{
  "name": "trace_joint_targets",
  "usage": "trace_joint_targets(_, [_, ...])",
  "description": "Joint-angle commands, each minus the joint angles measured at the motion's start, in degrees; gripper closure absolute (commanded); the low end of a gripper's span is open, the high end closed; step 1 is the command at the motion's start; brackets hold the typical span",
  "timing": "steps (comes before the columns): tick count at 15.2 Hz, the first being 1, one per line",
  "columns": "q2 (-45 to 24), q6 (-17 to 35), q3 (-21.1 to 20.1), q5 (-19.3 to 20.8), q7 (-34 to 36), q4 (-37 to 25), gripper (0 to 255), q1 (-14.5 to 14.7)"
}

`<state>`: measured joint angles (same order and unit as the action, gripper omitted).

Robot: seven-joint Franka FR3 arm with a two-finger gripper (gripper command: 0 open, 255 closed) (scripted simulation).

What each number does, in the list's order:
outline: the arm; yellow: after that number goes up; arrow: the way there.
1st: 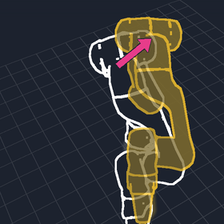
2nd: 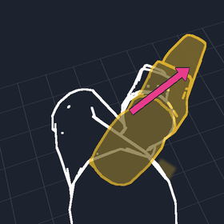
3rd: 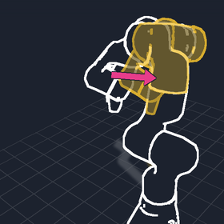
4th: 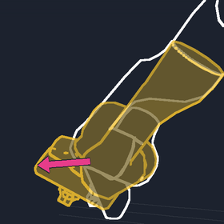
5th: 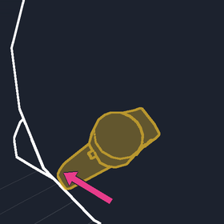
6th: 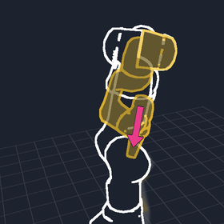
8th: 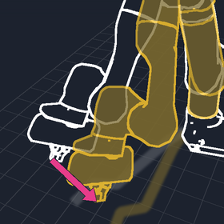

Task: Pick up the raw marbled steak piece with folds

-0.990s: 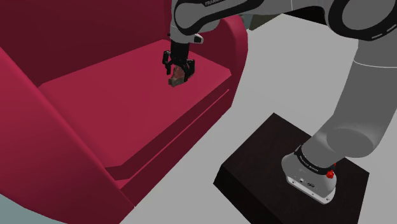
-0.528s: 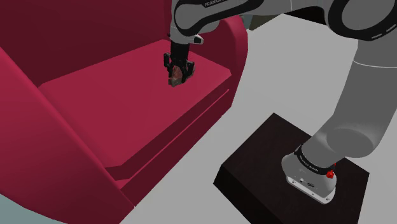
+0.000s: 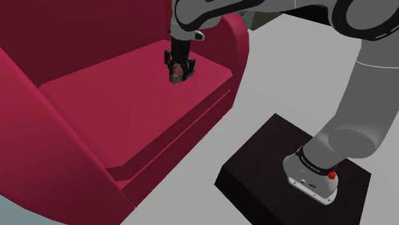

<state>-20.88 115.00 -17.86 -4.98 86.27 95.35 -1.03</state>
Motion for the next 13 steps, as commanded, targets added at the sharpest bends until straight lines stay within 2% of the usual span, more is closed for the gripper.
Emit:
trace_joint_targets(1, [0.5, -1.3, 0.0, -0.1, 0.0, -0.9, 255, -0.1])
trace_joint_targets(11, [2.0, -8.4, -0.2, -0.3, 0.8, -6.5, 255, -0.2])
trace_joint_targets(13, [2.0, -8.5, -0.2, -0.3, 0.8, -6.6, 255, -0.2])
